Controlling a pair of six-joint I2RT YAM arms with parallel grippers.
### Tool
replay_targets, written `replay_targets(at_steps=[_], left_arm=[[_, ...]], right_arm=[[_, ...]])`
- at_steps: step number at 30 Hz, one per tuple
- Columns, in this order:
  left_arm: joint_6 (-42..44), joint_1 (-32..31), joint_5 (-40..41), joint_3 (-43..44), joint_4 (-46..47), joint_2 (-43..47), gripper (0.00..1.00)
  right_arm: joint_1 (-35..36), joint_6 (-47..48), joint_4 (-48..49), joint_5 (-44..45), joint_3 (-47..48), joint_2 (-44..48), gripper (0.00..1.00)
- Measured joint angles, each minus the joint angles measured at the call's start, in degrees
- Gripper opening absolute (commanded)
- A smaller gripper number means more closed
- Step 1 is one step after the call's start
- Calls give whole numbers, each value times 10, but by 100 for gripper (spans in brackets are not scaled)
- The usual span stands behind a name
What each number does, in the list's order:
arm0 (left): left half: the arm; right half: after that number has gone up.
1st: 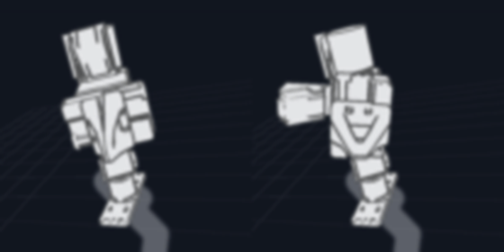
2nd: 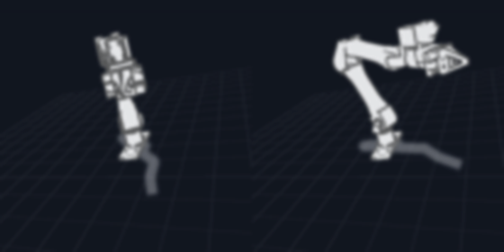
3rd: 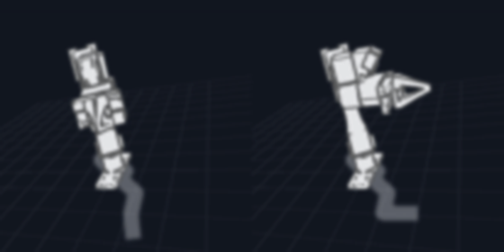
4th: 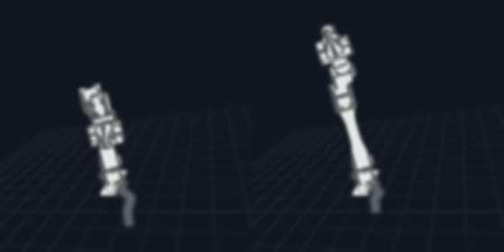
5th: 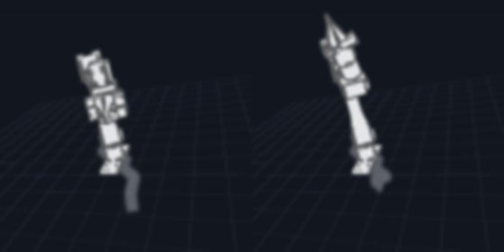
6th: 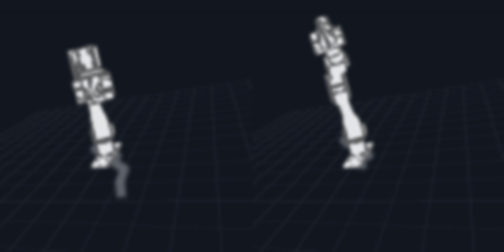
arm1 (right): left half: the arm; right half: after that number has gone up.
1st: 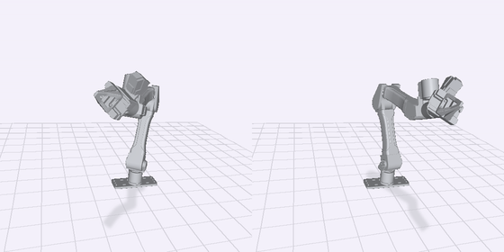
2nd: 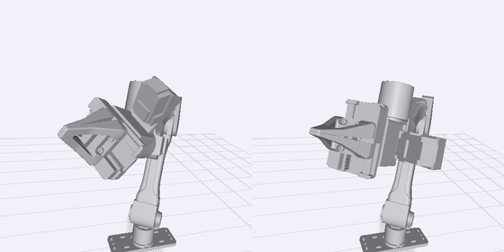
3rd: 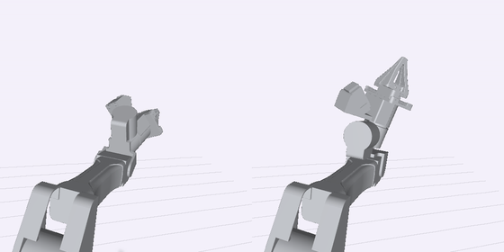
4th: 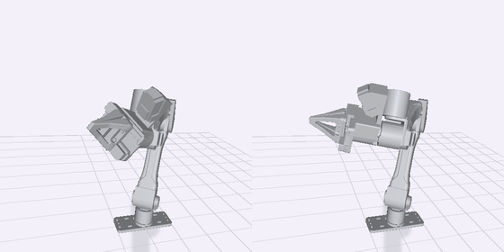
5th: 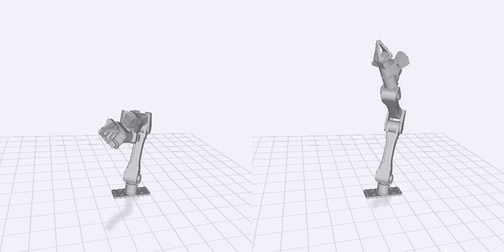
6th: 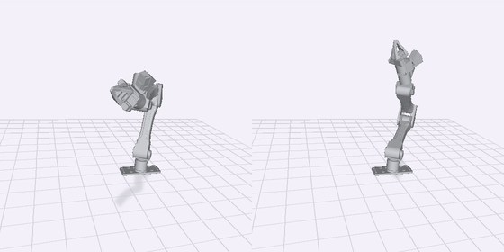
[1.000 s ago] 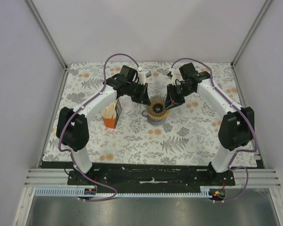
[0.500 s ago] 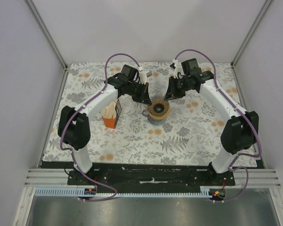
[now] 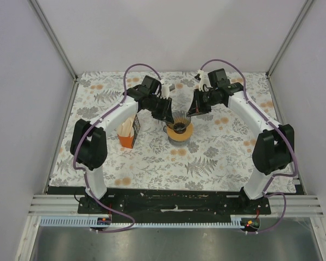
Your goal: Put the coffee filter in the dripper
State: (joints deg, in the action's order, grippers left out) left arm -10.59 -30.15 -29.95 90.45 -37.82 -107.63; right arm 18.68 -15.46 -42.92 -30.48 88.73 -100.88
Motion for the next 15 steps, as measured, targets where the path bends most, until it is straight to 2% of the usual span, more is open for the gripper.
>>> replay_targets(at_steps=[4,9,15], left_arm=[[-1,3,2,0,0,0,19],[4,-2,7,-2,5,6,18],[15,-18,41,-25,25,33,6]], right_arm=[[-1,0,23,-10,-19,8,0],[0,10,96,-5,-91,56,0],[7,28,151,10,-147,93,0]])
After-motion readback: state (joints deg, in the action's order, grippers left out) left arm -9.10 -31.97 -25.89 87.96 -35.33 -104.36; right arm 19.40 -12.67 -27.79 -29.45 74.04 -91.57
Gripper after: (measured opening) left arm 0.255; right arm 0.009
